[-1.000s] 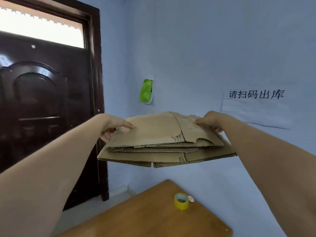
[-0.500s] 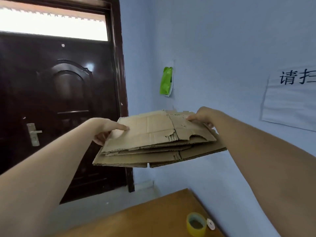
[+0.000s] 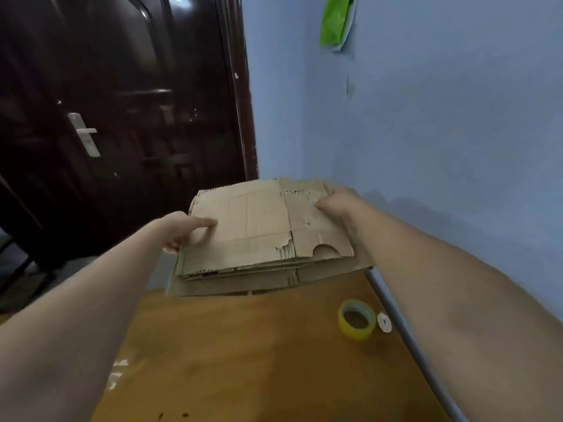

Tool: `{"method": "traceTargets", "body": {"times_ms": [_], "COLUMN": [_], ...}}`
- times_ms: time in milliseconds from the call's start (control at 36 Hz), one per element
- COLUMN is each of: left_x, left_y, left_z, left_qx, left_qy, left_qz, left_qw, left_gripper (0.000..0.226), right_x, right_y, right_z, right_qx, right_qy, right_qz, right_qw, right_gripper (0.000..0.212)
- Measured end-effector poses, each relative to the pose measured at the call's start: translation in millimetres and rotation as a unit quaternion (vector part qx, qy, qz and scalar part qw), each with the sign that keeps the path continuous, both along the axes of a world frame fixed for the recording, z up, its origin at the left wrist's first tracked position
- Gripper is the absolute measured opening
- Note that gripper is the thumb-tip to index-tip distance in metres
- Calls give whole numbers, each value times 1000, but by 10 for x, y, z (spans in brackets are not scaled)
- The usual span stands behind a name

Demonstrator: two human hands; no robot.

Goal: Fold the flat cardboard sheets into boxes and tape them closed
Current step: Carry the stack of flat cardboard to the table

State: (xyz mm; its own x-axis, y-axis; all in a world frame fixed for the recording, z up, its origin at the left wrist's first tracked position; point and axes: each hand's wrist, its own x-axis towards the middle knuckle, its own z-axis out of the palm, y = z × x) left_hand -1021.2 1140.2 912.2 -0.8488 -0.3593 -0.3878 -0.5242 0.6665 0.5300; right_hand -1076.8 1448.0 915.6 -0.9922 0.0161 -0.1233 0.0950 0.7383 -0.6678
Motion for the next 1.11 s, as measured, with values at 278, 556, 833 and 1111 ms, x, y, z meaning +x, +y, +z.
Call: {"method": "traceTargets", "body": {"times_ms": [278,556,833,1111], "left_x": [161,300,127,-74], "left_y": [3,-246,-123,-440], "left_z": [-1972,-2952,-3182,-3254], "left_qx": [68,86,-14,10], "left_qy": [-81,-113,-134,-98], "left_qz": [59,135,172,187], "left_qw": [993,981,976,977], "left_gripper": [63,79,78,78], "right_x": [-45,-16,-306,-529], "right_y": [-215,-486,-416,-668], "right_z": [-1819,-2920,-3588,-3502], "right_qx": [4,-53,-98,-134], "right_qy": [-163,-284,-320,-312], "right_qz": [0,-10,-25,26], "right_qw": [987,957,942,940], "right_gripper": [55,52,65,87]}}
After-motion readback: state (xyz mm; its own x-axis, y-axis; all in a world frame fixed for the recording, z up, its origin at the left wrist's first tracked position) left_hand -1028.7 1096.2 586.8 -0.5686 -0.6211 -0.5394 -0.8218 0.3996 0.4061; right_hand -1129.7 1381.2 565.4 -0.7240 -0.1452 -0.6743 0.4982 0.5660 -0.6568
